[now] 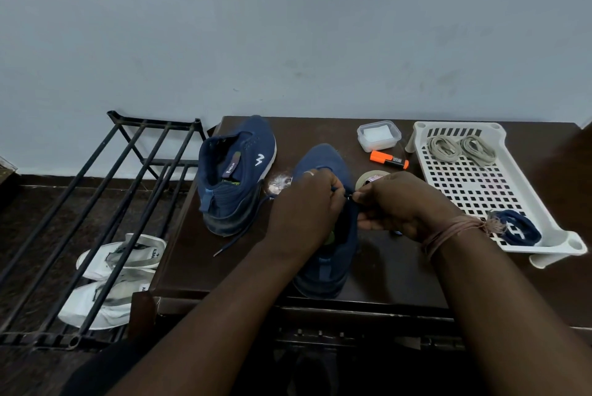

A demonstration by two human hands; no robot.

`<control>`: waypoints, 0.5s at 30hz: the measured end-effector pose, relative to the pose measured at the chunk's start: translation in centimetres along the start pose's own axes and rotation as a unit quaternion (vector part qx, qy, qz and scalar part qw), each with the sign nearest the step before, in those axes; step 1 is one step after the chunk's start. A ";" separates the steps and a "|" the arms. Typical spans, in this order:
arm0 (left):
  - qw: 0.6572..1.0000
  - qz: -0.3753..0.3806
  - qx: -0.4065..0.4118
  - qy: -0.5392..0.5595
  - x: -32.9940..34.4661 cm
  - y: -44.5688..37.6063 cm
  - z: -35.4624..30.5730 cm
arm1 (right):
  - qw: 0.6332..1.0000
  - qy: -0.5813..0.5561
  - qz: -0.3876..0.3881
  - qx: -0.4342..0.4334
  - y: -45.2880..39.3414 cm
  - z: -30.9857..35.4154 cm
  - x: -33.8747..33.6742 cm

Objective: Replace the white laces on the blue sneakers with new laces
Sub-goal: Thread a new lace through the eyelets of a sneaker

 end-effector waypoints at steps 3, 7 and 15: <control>1.000 0.030 0.011 0.000 0.3 -0.1 -0.1 | 1.000 0.000 -0.002 0.003 -0.1 0.0 0.0; 0.997 0.078 0.016 0.019 0.8 0.1 -0.2 | 1.000 0.005 -0.003 0.003 0.2 0.1 -0.1; 1.000 0.007 -0.002 0.020 0.1 0.3 -0.2 | 0.999 0.001 0.018 -0.029 0.3 0.5 0.1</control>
Point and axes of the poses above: each hand's wrist, its own y-axis away from the middle knuckle, its own x-axis out of the palm, z = x × y, the point moved 7 cm from there along -y, towards the middle knuckle, and after that the axes turned 11 degrees about -z, right-handed, at the moved point
